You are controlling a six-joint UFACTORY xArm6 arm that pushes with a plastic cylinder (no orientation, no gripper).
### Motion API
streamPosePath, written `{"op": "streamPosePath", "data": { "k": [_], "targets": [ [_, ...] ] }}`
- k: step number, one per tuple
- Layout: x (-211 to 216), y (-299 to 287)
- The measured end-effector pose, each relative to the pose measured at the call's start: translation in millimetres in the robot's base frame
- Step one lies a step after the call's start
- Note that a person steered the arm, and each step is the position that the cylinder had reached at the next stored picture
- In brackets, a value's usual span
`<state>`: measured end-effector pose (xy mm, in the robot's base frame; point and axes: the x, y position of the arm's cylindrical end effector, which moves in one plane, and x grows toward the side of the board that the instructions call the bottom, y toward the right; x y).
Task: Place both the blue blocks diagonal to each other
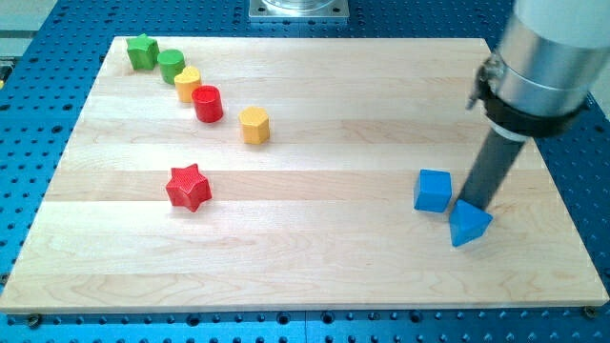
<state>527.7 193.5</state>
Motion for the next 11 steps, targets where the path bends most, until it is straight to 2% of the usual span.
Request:
{"op": "streamPosePath", "data": {
  "k": [1, 2, 3, 5, 6, 7, 8, 9, 11],
  "targets": [
    [15, -34],
    [7, -65],
    [27, -103],
    [38, -68],
    [38, -24],
    [35, -21],
    [2, 13],
    [-30, 1],
    [-60, -48]
  ]
}}
